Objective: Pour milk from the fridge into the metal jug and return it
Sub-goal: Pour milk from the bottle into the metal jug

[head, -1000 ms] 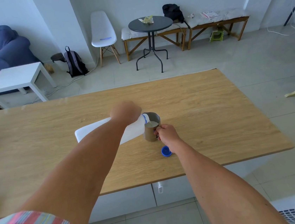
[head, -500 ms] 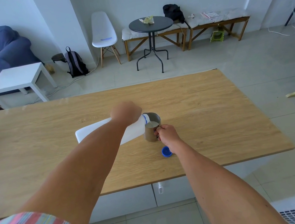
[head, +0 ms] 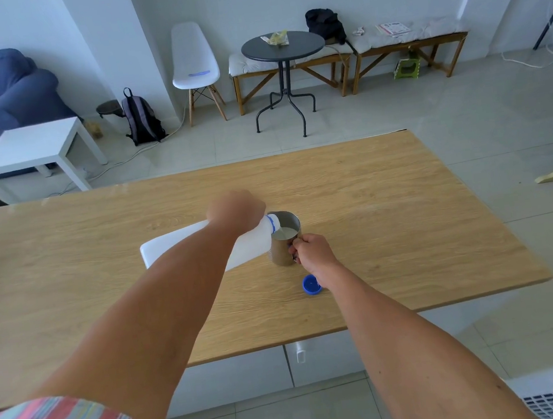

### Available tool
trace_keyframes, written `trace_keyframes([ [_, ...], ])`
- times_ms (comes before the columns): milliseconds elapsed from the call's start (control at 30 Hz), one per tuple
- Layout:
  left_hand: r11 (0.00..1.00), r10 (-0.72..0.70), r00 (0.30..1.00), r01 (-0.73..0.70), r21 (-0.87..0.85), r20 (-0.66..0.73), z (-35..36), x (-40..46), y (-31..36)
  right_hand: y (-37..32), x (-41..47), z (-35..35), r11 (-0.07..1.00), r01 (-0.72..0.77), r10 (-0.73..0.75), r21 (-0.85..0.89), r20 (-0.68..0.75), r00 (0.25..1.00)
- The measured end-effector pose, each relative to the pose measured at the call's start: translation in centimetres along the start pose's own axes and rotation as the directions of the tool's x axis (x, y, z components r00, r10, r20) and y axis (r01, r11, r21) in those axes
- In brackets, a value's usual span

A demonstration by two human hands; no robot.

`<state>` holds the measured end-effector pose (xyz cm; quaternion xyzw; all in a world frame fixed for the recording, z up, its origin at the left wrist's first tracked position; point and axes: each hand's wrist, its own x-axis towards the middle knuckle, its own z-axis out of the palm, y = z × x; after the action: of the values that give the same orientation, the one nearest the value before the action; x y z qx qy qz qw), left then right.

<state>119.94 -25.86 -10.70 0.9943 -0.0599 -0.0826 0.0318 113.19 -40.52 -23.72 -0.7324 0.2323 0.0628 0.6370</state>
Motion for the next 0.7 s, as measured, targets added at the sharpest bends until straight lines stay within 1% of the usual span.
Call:
trace_keyframes([
  [700,1.000,0.029,1.000,-0.029,0.011,-0.008,0.11,0.27,-0.05,-0.06,-0.18,-0.06,1.000,-0.004,0.004,-0.018,0.000,1.000],
])
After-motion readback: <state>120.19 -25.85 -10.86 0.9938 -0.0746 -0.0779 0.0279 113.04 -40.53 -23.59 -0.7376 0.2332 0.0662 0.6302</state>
